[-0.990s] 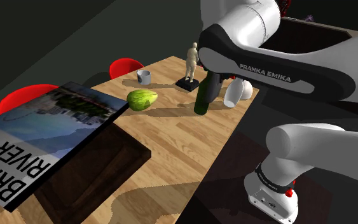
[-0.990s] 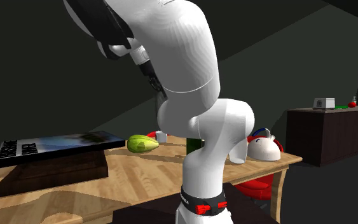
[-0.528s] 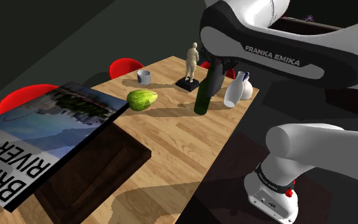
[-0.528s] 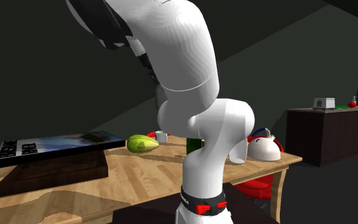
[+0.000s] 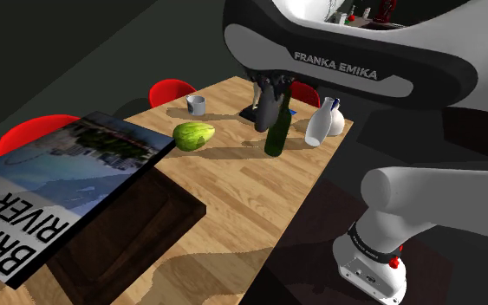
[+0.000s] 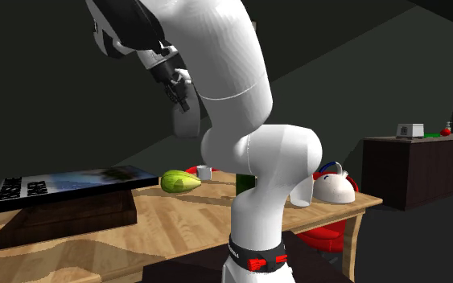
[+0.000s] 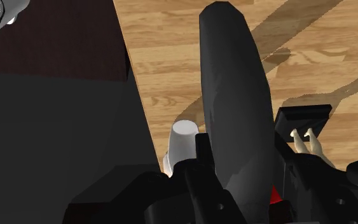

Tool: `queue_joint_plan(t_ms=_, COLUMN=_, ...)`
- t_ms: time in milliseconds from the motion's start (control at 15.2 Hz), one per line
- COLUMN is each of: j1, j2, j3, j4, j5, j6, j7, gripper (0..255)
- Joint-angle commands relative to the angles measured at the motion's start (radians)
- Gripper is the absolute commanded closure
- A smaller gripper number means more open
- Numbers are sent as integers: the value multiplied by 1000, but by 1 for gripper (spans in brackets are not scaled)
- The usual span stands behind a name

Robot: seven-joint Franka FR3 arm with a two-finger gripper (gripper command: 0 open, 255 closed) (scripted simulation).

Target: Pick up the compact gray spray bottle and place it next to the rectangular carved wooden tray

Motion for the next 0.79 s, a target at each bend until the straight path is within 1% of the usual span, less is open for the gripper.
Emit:
queue_joint_plan(t_ms=0, j1=-41, j2=36, j3=74, j4=67, j5=10, j6=-17, j7=48, gripper=255)
queue_joint_plan(t_ms=132, j1=-93, j2=70, j3=147, j4=143, j5=15, j6=-41, j7=89, gripper=255)
queue_joint_plan(t_ms=264, j1=-155, j2=101, j3=229, j4=224, j5=19, j6=-67, j7=128, gripper=255)
queue_joint_plan(t_ms=330, j1=-190, j2=114, j3=272, j4=267, j5=21, j6=-80, j7=147, gripper=255)
queue_joint_plan(t_ms=396, j1=-238, j2=129, j3=329, j4=322, j5=24, j6=-98, j7=170, gripper=255)
queue_joint_plan(t_ms=726, j1=-223, j2=110, j3=340, j4=252, j5=43, j6=-42, j7=182, gripper=255)
